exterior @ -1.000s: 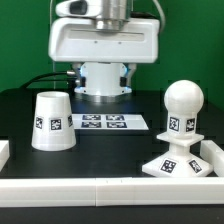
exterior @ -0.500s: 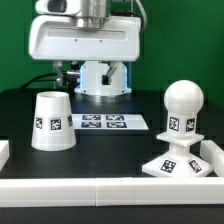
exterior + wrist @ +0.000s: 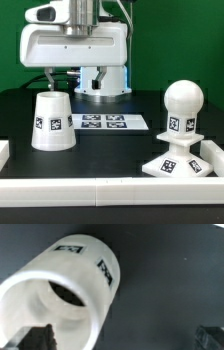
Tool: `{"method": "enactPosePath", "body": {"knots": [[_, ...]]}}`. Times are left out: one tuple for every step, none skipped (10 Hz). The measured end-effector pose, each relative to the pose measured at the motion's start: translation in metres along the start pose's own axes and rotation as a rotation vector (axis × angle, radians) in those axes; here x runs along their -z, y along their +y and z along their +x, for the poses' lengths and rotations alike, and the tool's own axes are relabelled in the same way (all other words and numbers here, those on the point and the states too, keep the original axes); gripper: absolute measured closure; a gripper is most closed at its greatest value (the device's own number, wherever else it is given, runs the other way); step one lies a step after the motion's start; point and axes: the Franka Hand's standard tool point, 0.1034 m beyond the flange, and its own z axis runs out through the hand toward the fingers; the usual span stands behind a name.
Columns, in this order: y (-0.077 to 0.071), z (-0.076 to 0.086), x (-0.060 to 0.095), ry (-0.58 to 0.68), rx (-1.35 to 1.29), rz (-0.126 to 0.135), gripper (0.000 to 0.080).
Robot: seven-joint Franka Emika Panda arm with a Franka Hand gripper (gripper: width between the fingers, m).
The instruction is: Assemble lamp
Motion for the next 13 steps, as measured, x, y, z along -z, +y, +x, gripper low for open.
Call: {"method": "enactPosePath", "body": {"knots": [[-0.001,-0.004,-0.005,-0.007,0.0,0.005,0.01],[0.0,-0.004,-0.01,-0.009,0.001,0.003,0.01],[0.0,-0.006,-0.019,-0.014,-0.001,0.003,0.01],[0.002,-0.006,-0.025,-0.015,0.009,-0.002,0.01],[0.002,-0.005,-0.026,-0.016,0.009,-0.002,0.01],[0.005,0.0,-0.023,-0.015,0.009,-0.002,0.0221],[0.007,0.005,-0.02,-0.012,0.009,-0.003,0.0221],[0.009,0.009,-0.019,-0.007,0.01,-0.006,0.0358],[0.011,0.012,-0.018,-0.003,0.01,-0.009,0.0358],[0.012,0.016,-0.018,0.002,0.013,-0.011,0.0556],[0.011,0.019,-0.018,0.004,0.016,-0.012,0.0692],[0.01,0.02,-0.017,0.007,0.019,-0.013,0.0757],[0.007,0.022,-0.017,0.007,0.024,-0.012,0.0757]]}}
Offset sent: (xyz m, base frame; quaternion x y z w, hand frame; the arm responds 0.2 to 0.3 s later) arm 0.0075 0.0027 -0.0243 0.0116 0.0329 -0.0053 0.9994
